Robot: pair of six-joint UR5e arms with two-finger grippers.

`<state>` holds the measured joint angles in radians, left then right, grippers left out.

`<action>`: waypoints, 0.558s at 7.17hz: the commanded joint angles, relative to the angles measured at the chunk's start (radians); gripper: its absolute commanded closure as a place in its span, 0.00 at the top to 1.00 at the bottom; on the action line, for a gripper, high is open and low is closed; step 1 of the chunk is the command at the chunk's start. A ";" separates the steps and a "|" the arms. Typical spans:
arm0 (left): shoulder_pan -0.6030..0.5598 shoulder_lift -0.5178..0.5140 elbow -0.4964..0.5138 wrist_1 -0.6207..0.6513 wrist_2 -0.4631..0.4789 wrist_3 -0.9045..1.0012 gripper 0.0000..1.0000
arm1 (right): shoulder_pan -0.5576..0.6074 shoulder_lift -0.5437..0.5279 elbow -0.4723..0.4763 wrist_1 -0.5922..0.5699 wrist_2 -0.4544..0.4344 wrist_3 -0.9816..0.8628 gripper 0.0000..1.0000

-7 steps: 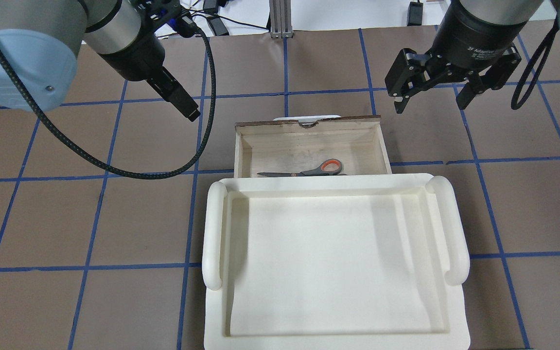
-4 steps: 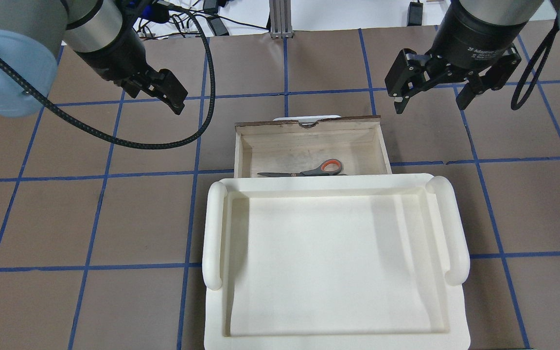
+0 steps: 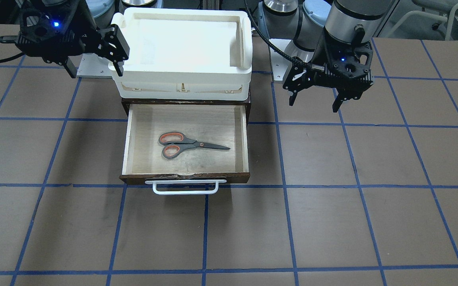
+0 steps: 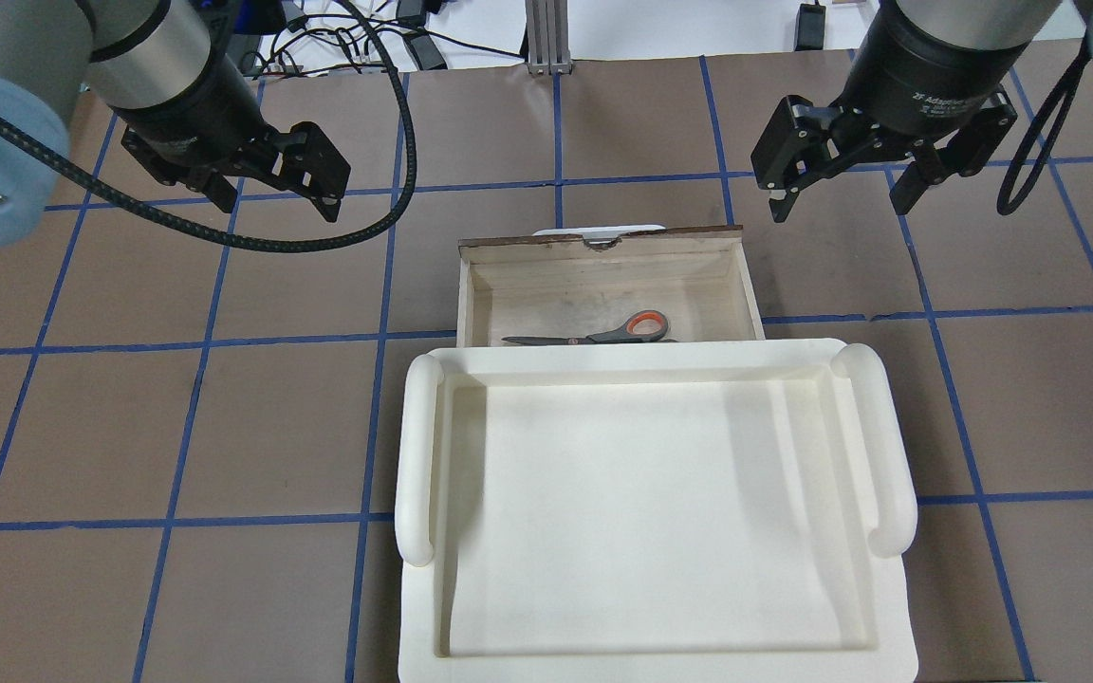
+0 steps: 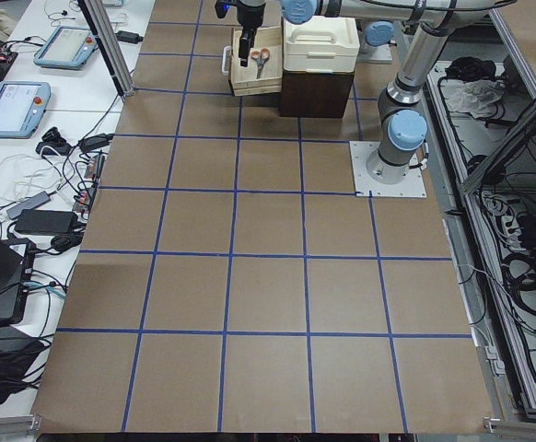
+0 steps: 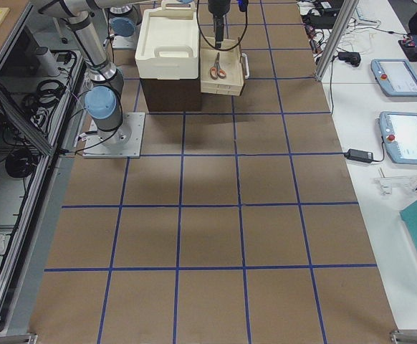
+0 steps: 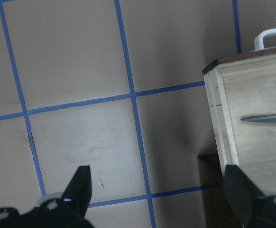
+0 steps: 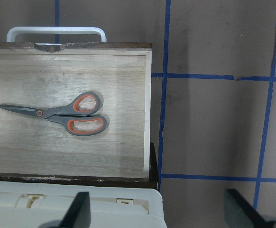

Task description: Place scissors in drawer with both arms

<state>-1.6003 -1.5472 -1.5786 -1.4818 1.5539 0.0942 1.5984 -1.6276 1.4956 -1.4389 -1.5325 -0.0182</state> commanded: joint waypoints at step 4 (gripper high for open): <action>0.002 0.015 -0.006 -0.034 0.021 -0.039 0.99 | 0.000 0.002 0.000 0.000 -0.002 0.000 1.00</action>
<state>-1.5986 -1.5342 -1.5845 -1.5102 1.5706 0.0546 1.5984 -1.6266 1.4956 -1.4388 -1.5328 -0.0184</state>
